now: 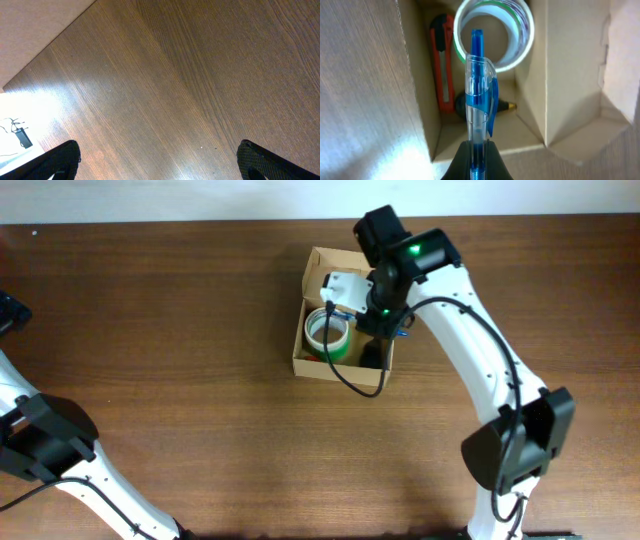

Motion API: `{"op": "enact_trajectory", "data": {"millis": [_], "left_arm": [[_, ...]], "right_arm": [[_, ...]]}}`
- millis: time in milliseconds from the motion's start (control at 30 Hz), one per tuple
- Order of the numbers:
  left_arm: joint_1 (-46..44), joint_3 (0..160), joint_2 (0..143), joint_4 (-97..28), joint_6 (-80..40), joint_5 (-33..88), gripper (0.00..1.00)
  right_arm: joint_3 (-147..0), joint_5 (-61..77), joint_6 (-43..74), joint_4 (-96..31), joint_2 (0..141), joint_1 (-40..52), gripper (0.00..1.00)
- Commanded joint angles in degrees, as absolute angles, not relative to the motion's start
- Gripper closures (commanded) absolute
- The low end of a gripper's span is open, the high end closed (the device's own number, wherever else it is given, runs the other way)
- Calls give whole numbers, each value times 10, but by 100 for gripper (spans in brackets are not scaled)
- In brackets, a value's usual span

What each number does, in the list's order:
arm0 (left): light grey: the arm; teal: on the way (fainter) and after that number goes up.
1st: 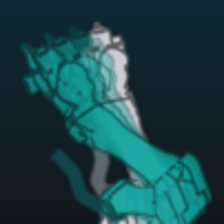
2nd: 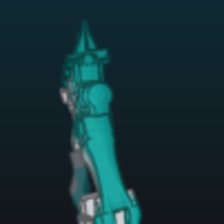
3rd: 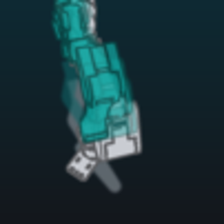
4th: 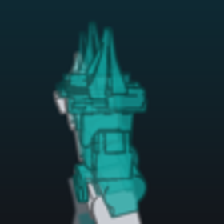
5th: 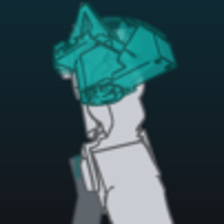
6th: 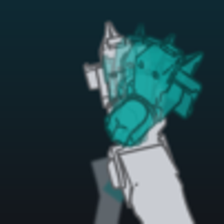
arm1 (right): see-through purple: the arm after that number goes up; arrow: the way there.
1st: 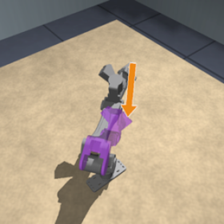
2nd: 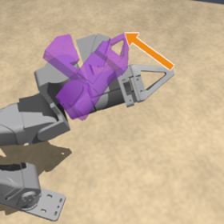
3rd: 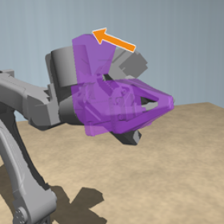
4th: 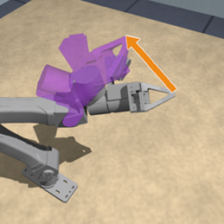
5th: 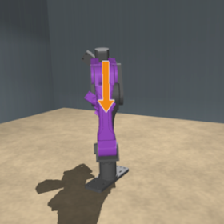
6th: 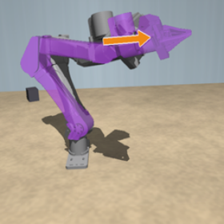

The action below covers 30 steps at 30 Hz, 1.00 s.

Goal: Pack container
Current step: 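Carry the blue pen over the box and lower it in, then release the blue pen inside the box and raise the right gripper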

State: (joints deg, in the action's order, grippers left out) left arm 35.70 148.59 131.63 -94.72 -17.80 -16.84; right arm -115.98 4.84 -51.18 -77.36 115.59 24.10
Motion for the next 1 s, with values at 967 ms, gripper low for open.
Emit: {"op": "enact_trajectory", "data": {"millis": [967], "left_arm": [[359,1483,1303,-948,-186,-167,0]], "right_arm": [[-1166,70,-553,-763,1311,315,96]]}}
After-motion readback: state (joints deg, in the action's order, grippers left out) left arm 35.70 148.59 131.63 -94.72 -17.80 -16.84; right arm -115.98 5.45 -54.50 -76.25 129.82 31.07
